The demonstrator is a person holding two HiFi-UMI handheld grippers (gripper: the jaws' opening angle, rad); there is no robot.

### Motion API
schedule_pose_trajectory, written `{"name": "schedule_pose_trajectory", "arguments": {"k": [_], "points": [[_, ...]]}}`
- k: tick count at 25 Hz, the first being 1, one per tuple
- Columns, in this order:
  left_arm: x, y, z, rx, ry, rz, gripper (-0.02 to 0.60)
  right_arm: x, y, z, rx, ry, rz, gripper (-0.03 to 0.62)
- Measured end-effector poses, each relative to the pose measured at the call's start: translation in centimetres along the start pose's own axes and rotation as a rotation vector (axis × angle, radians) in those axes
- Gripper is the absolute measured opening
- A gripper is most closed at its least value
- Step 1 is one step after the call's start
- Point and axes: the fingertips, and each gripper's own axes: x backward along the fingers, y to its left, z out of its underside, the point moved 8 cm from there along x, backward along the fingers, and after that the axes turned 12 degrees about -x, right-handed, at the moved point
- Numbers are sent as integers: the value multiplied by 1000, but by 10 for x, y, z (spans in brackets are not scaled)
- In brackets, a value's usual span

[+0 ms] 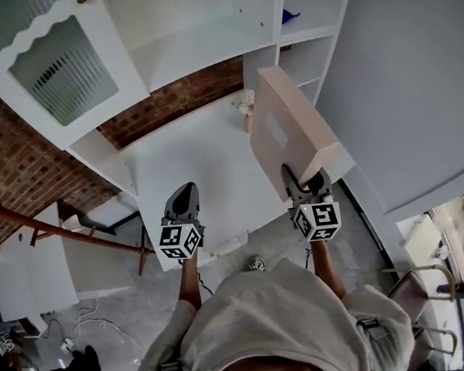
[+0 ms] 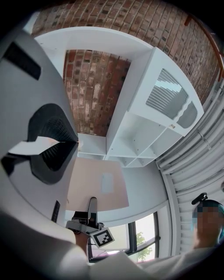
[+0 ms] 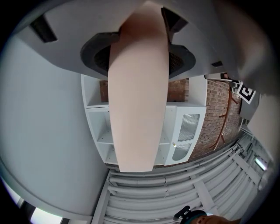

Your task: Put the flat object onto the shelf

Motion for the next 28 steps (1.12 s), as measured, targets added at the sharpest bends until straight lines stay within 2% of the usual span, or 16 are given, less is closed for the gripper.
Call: {"name": "schedule_pose_trajectory", "arguments": {"k": [12,21,28], "points": [[-19,9,9,8,32,-44,15,-34,-15,4,-16,21,-37,284],[-16,33,15,28,31,-2,15,-42,11,6,4,19,3,284],[-11,66,15,32,19,11,15,-50,34,-10,37,-22,25,284]]}}
